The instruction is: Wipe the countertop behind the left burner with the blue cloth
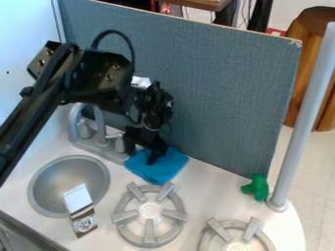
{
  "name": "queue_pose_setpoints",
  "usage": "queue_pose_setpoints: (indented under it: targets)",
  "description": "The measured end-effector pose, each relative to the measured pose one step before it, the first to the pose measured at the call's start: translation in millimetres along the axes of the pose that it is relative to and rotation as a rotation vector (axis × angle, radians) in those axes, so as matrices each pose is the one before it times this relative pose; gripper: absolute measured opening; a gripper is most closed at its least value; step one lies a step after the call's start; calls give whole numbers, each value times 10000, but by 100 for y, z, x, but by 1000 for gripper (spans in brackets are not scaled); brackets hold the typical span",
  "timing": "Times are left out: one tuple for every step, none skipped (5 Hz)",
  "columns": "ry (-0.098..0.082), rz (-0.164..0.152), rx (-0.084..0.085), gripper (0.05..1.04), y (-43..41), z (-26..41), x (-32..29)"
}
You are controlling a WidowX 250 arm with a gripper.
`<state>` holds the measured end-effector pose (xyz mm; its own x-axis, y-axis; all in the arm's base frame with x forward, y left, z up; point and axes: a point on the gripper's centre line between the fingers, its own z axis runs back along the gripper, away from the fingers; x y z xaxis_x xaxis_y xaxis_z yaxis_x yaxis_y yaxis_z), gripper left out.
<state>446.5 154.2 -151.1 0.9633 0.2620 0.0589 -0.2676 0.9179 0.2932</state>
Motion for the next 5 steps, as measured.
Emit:
queue_pose_setpoints:
  targets:
    - [-38,-264,-529,1004,-532,270,-238]
    - [23,-478,-453,1003,-707,337,-559]
    - [105,-140,-507,1003,-1907,271,-1057]
    - [-14,-332,-73,1001,-2628,335,330]
    - [-144,-515,48,1001,-2365,159,748]
